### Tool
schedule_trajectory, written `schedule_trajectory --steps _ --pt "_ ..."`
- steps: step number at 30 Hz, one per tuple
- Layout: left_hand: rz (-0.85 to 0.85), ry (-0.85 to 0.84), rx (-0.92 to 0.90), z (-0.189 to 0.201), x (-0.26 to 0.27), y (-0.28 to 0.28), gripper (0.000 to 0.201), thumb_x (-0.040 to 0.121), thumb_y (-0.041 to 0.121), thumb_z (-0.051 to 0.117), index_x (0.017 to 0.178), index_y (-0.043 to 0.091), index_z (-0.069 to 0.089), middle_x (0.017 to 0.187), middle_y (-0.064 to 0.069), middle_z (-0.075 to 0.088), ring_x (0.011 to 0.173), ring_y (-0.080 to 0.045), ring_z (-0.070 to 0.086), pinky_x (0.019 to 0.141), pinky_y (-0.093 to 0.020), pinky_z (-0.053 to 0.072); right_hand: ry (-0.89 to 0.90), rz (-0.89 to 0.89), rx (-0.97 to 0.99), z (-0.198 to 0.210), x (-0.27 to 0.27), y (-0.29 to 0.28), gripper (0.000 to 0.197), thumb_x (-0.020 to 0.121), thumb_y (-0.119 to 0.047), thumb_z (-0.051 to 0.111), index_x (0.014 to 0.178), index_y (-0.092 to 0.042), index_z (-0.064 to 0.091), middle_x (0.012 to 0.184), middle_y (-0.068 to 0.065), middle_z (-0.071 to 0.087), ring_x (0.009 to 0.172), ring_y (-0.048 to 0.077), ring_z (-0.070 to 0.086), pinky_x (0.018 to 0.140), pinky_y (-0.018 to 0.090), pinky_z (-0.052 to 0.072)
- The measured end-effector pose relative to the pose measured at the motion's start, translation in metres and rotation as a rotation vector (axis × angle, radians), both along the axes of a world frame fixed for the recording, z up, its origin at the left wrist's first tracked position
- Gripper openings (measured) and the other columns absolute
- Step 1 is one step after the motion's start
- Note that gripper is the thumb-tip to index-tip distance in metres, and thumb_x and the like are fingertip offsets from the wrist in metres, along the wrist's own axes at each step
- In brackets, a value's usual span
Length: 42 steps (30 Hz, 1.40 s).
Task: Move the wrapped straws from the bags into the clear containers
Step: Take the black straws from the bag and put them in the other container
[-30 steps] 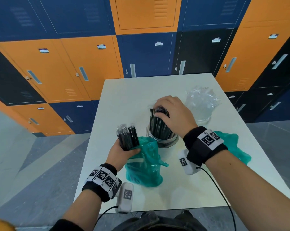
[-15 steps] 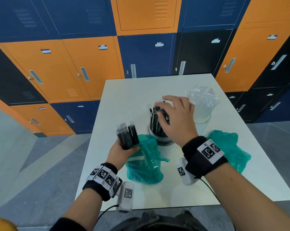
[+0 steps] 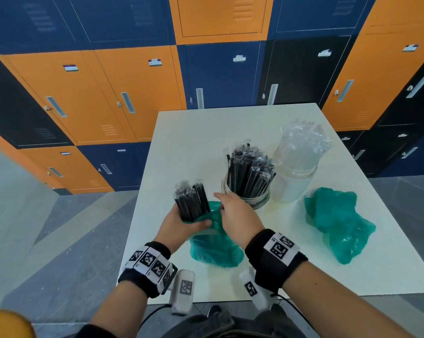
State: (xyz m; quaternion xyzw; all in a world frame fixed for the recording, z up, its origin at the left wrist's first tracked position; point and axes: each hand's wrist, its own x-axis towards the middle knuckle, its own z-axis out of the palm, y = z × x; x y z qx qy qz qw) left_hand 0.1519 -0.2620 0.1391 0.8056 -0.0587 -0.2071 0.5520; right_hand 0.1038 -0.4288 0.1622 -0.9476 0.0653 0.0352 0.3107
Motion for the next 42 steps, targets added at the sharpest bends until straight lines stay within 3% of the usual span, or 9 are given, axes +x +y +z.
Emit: schedule_trajectory --steps 5,9,15,18,21,25,29,37,42 --pt "-0.097 0.016 -0.021 0.001 -0.007 0.011 0.057 0.068 0.008 0.087 0.106 0.035 0.053 0.101 0.013 0.067 0.085 0.006 0.064 0.069 -0.013 0.049 -0.047 0.03 0.105 0.003 0.003 0.004 0.051 0.092 -0.01 0.049 0.141 -0.021 0.045 0.121 -0.003 0.046 0.099 0.016 0.058 0.094 0.033 0.048" --pt "-0.039 -0.012 -0.044 -0.005 -0.006 0.011 0.054 0.067 0.016 0.088 0.106 0.036 0.058 0.105 0.011 0.069 0.097 -0.005 0.066 0.084 -0.024 0.052 -0.083 -0.002 0.354 0.004 0.011 0.011 0.039 0.088 -0.017 0.061 0.127 -0.017 0.056 0.118 -0.005 0.045 0.102 0.007 0.049 0.1 0.029 0.042" --pt "0.002 -0.031 -0.019 -0.012 -0.005 0.01 0.048 0.071 0.02 0.086 0.114 0.026 0.065 0.101 0.008 0.074 0.096 -0.006 0.068 0.083 -0.025 0.052 -0.081 -0.058 0.463 0.002 0.011 0.016 0.017 0.089 -0.022 0.067 0.101 -0.018 0.055 0.091 -0.009 0.059 0.082 0.007 0.054 0.068 0.005 0.038" --pt "0.016 0.0 -0.005 -0.009 -0.006 0.007 0.037 0.073 0.019 0.084 0.105 0.028 0.068 0.095 0.01 0.074 0.092 -0.006 0.068 0.075 -0.019 0.05 -0.12 -0.083 0.433 0.003 0.01 0.014 0.018 0.092 -0.025 0.063 0.107 -0.015 0.062 0.095 -0.006 0.063 0.08 0.005 0.055 0.071 0.01 0.04" --pt "0.022 0.017 -0.004 -0.005 -0.006 0.004 0.037 0.073 0.02 0.084 0.107 0.022 0.07 0.095 0.008 0.074 0.09 -0.007 0.069 0.073 -0.019 0.05 -0.178 -0.087 0.326 0.002 0.01 0.01 0.026 0.096 -0.034 0.054 0.103 -0.01 0.063 0.093 0.005 0.062 0.084 0.017 0.055 0.077 0.031 0.045" --pt "0.018 0.013 -0.008 -0.004 -0.005 0.001 0.035 0.074 0.019 0.083 0.107 0.019 0.071 0.094 0.005 0.075 0.089 -0.01 0.069 0.074 -0.021 0.05 -0.225 -0.103 0.173 0.016 0.007 0.004 0.032 0.098 -0.043 0.044 0.102 -0.014 0.057 0.092 0.005 0.051 0.083 0.02 0.053 0.079 0.034 0.046" --pt "0.022 0.002 0.009 -0.007 -0.005 -0.003 0.038 0.073 0.024 0.085 0.107 0.019 0.07 0.097 0.004 0.075 0.09 -0.012 0.069 0.08 -0.027 0.053 -0.31 -0.115 0.178 0.052 0.004 -0.01 0.03 0.098 -0.043 0.044 0.104 -0.015 0.055 0.094 -0.001 0.066 0.085 0.02 0.063 0.079 0.042 0.052" --pt "-0.002 -0.02 0.029 -0.009 -0.007 -0.014 0.042 0.074 0.023 0.083 0.113 0.019 0.068 0.101 0.005 0.073 0.094 -0.012 0.068 0.082 -0.027 0.053 -0.542 -0.361 0.322 0.126 -0.001 -0.06 0.019 0.102 -0.03 0.044 0.106 -0.014 0.052 0.088 -0.01 0.069 0.085 0.005 0.064 0.074 0.024 0.051" --pt "0.013 -0.047 0.05 -0.007 -0.006 -0.016 0.04 0.076 0.024 0.082 0.112 0.019 0.067 0.099 0.006 0.072 0.091 -0.009 0.066 0.072 -0.018 0.049 -0.589 -0.391 0.268 0.123 -0.007 -0.077 0.021 0.101 -0.032 0.044 0.108 -0.014 0.052 0.093 -0.009 0.069 0.085 0.007 0.063 0.07 0.02 0.05"
